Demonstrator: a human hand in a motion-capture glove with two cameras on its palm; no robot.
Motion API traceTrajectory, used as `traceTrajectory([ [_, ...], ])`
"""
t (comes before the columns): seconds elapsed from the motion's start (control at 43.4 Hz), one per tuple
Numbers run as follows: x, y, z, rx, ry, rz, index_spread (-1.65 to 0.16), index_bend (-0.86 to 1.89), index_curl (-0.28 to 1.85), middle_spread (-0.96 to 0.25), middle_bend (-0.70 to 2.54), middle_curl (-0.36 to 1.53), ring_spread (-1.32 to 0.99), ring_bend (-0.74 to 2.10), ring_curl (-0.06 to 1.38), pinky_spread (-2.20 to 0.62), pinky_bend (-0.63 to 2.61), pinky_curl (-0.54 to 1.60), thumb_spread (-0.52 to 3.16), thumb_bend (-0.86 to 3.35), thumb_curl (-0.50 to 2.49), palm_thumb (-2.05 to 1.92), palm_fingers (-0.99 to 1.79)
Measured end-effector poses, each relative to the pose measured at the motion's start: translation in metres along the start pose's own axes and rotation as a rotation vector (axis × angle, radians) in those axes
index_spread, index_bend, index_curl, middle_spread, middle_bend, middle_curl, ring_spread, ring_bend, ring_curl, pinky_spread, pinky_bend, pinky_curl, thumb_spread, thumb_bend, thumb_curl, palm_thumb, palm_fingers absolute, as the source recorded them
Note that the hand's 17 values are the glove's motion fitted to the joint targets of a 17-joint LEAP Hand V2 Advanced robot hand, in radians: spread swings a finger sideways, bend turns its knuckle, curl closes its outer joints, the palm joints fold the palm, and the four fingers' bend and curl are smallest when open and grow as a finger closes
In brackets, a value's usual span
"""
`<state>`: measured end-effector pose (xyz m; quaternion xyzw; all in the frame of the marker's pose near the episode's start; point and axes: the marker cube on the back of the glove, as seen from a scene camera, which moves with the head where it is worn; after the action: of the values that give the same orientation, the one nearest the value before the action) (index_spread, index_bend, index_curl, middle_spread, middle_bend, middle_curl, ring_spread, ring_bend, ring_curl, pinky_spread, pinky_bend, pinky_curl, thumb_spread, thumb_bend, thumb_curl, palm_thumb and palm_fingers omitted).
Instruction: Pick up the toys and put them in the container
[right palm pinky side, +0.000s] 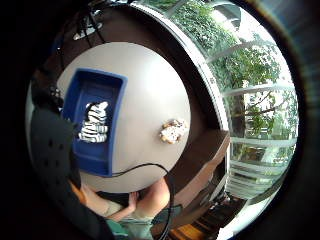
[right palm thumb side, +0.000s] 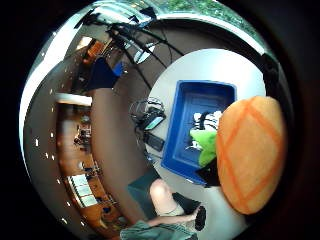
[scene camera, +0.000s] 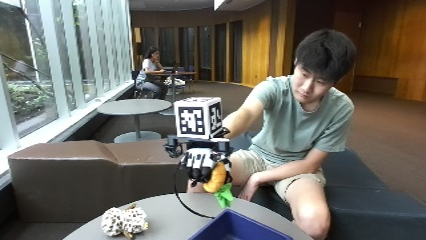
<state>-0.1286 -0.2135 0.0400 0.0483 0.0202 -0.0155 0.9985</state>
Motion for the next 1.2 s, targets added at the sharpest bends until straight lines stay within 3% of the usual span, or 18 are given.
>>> traceTrajectory([
  [0.484, -0.105, -0.006, 0.029, -0.003, -0.012, -0.075, -0.41, 0.94, 1.05, -0.24, 1.31, 0.87, -0.38, 1.51, 0.78, -0.39, 1.3, 0.65, 0.07, 0.02, 1.08, 0.72, 0.81],
  [0.829, -0.098, -0.014, 0.041, -0.158, 0.047, 0.072, -0.43, 0.76, 1.14, -0.24, 1.22, 0.89, -0.37, 1.49, 0.76, -0.38, 1.37, 0.65, 0.13, -0.02, 1.11, 0.7, 0.62],
  [0.968, -0.1, -0.01, 0.05, -0.261, 0.052, 0.107, -0.38, 0.41, 1.05, -0.24, 0.85, 0.79, -0.33, 1.42, 0.73, -0.34, 1.44, 0.64, 0.41, -0.03, 1.1, 0.61, 0.02],
  [0.991, -0.101, -0.009, 0.051, -0.283, 0.053, 0.105, -0.36, 0.35, 1.02, -0.2, 0.71, 0.75, -0.3, 1.29, 0.71, -0.3, 1.43, 0.64, 0.48, -0.04, 1.09, 0.58, -0.35],
  [1.06, -0.104, -0.007, 0.049, -0.325, 0.048, 0.092, -0.31, 0.18, 0.9, -0.08, 0.44, 0.64, -0.19, 0.94, 0.61, -0.17, 1.42, 0.6, 0.67, -0.07, 1.01, 0.45, -0.71],
  [1.083, -0.104, -0.006, 0.046, -0.331, 0.043, 0.088, -0.29, 0.13, 0.87, -0.06, 0.37, 0.61, -0.16, 0.86, 0.59, -0.15, 1.41, 0.59, 0.72, -0.06, 0.99, 0.42, -0.71],
  [1.106, -0.105, -0.005, 0.042, -0.332, 0.037, 0.083, -0.28, 0.12, 0.84, -0.05, 0.35, 0.6, -0.15, 0.85, 0.58, -0.13, 1.39, 0.57, 0.77, -0.04, 0.98, 0.43, -0.55],
  [1.129, -0.105, -0.004, 0.036, -0.328, 0.03, 0.078, -0.26, 0.07, 0.8, -0.02, 0.26, 0.57, -0.12, 0.72, 0.53, -0.1, 1.36, 0.56, 0.82, -0.06, 0.95, 0.38, -0.71],
  [1.198, -0.103, 0.004, 0.017, -0.275, 0.012, 0.059, -0.22, 0.01, 0.7, 0.03, 0.15, 0.52, -0.07, 0.57, 0.47, -0.05, 1.29, 0.52, 0.93, -0.06, 0.88, 0.3, -0.65],
])
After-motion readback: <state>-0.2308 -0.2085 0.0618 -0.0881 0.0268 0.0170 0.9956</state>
